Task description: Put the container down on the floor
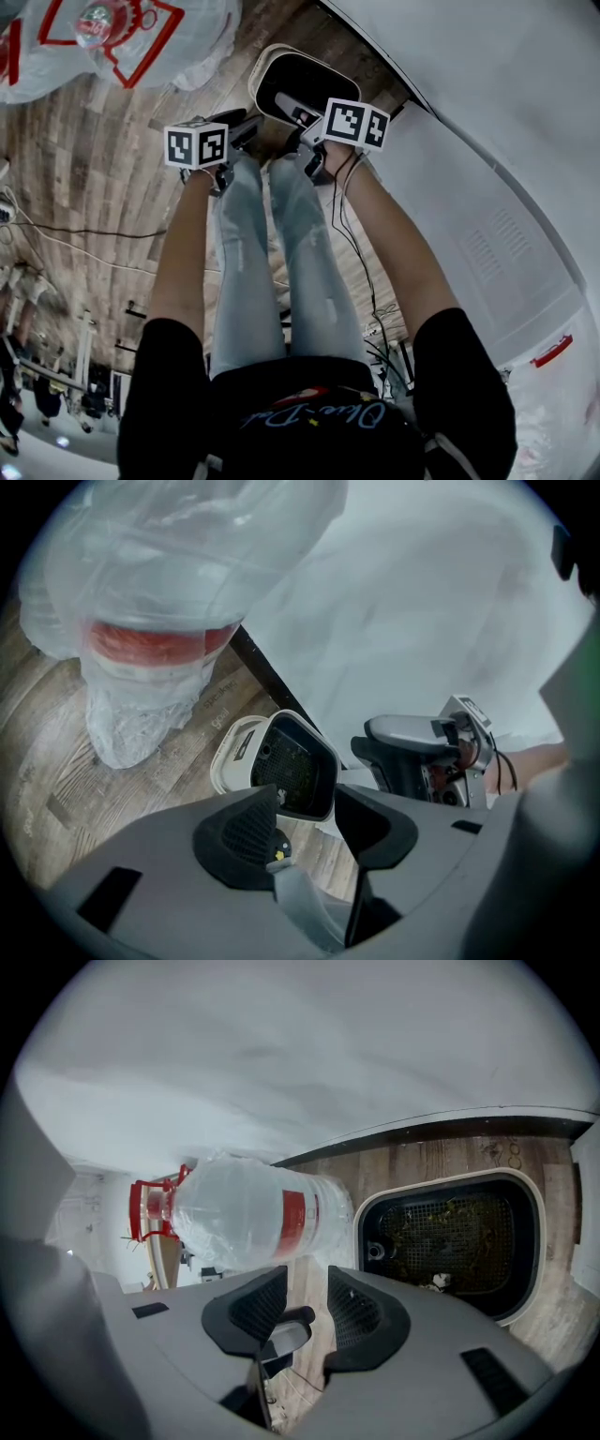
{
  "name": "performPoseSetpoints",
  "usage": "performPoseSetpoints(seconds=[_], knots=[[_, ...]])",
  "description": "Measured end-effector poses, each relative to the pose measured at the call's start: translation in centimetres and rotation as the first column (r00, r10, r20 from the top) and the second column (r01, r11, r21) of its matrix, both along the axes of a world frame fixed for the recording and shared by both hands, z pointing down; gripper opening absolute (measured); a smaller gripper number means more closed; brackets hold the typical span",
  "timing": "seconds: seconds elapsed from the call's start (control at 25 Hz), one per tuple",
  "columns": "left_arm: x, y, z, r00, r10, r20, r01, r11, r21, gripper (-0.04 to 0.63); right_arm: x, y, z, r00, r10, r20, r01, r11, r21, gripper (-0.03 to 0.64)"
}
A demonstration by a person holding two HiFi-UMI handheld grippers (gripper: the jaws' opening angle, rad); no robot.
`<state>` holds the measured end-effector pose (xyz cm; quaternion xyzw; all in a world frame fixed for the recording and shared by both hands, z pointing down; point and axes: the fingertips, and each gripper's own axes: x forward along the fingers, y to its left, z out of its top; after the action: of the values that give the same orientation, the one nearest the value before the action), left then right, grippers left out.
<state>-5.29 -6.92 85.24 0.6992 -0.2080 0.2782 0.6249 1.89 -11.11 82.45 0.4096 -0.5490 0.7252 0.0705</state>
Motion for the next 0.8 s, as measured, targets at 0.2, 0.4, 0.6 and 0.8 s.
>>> performPoseSetpoints(seconds=[0.2,0.4,0.6,0.8], knots=[[0.8,0.0,-1.6,0.999,-0.028,-0.044,0.028,1.0,-0.013,0.167,0.8,0.6,-1.1,0.999,0.026,-0.029,-0.026,1.0,0.005,0.052],[1.8,-1.2,-3.5,0.994,-0.059,-0.089,0.061,0.998,0.029,0.075,2.1,0.9,-2.1,0.993,0.058,-0.103,-0.056,0.998,0.025,0.004],[2.6,-1.0,-6.1,0.994,-0.038,-0.106,0.045,0.996,0.071,0.036,4.1,2.1,-4.3,0.977,0.05,-0.209,-0.039,0.997,0.061,0.0],[3.4,-0.8,-9.5,0.99,0.05,-0.132,-0.029,0.988,0.151,0.021,4.4,2.6,-7.2,0.953,-0.042,-0.3,0.08,0.99,0.113,0.0]])
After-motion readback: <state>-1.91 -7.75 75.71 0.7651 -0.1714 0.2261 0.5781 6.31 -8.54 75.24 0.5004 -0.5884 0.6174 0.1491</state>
